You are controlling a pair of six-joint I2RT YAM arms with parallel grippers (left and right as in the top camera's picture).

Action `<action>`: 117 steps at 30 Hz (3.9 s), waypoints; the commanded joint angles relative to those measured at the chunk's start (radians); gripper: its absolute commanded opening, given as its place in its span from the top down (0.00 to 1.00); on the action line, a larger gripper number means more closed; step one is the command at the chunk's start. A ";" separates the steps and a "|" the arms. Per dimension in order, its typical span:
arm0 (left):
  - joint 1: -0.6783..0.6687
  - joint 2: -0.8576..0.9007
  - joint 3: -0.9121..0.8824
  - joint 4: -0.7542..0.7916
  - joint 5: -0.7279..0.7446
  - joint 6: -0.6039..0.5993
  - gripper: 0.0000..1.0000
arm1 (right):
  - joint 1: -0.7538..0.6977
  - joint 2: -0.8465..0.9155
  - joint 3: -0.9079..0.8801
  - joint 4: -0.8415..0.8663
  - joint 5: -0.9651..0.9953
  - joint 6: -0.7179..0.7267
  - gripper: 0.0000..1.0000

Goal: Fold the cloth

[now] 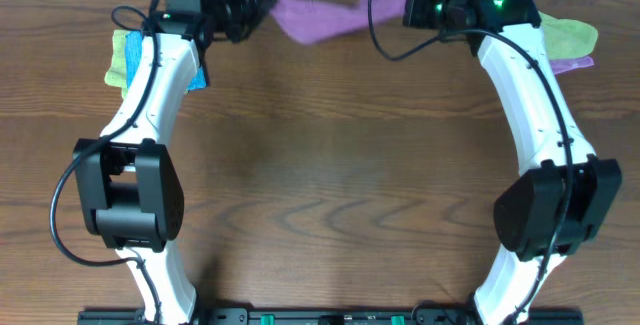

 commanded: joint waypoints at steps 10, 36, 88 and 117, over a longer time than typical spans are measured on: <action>-0.050 -0.003 0.007 -0.513 -0.124 0.373 0.94 | -0.005 0.008 0.013 -0.291 0.074 -0.085 0.99; -0.204 -0.046 -0.385 -0.579 -0.120 0.357 0.94 | 0.010 -0.021 -0.476 -0.367 0.083 -0.095 0.99; -0.154 -0.432 -0.447 -0.553 -0.061 0.380 0.05 | 0.123 0.255 -0.134 0.156 -0.160 -0.385 0.43; -0.050 -0.455 -0.447 -0.554 -0.061 0.389 0.05 | 0.201 0.327 -0.117 0.177 -0.280 -0.384 0.99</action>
